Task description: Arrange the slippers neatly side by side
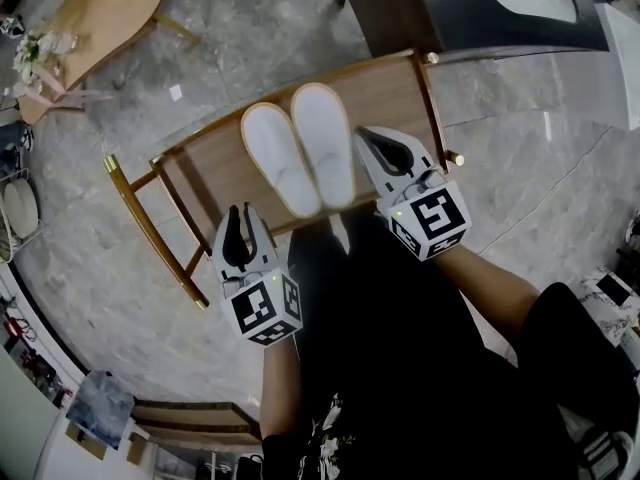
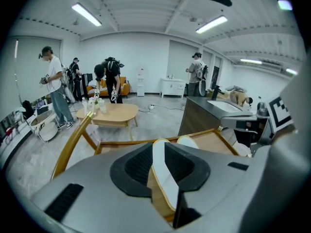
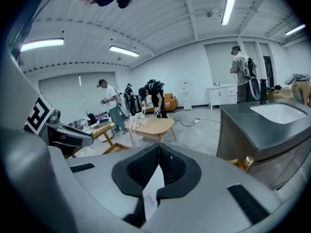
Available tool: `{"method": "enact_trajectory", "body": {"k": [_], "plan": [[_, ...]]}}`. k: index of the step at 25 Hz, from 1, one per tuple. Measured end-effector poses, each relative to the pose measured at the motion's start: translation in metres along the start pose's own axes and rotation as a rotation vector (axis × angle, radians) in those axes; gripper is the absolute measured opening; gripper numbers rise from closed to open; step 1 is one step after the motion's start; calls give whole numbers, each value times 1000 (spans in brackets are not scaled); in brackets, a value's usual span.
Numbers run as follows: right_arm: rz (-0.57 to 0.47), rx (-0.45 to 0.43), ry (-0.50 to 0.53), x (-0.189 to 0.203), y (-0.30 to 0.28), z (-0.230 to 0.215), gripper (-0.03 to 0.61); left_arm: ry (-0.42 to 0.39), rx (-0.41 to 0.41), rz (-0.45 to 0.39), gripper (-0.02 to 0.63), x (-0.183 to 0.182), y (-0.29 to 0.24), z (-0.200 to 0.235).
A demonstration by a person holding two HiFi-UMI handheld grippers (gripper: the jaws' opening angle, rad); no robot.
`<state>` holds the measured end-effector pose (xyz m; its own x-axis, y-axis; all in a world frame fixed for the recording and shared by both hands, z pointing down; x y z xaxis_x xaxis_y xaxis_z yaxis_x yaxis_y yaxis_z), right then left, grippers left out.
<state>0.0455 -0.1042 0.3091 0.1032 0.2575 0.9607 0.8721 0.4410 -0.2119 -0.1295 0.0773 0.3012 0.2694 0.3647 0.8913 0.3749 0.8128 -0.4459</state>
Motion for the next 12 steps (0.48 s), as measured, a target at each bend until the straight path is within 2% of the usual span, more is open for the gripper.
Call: {"method": "enact_trajectory", "body": {"k": [2,4,7,12], "plan": [[-22,-16,32,-10,4,2,0,-17,-31,-30,69,-6,9,1],[-41,-30,71,-19,7,6,0,-49,-45,-63,37,-14,14,1],[-62,-22,103,-29,17,13,0,-81,-21,-123,21,-28,23,-3],[-106,40,106,-45,46,33,0,-119,28,-257,6,-57,45,-6]]}}
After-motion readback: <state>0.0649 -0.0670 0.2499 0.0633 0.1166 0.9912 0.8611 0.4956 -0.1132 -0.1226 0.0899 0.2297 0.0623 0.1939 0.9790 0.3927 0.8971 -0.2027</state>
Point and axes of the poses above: the fingertips, and each gripper's own axes: y backward along the fingers, z to its left, x out of its underside, the point moved 7 cm from there along y, backward along the fingers, and after that the axes turned 15 degrees about -z, right-handed, at the moved point
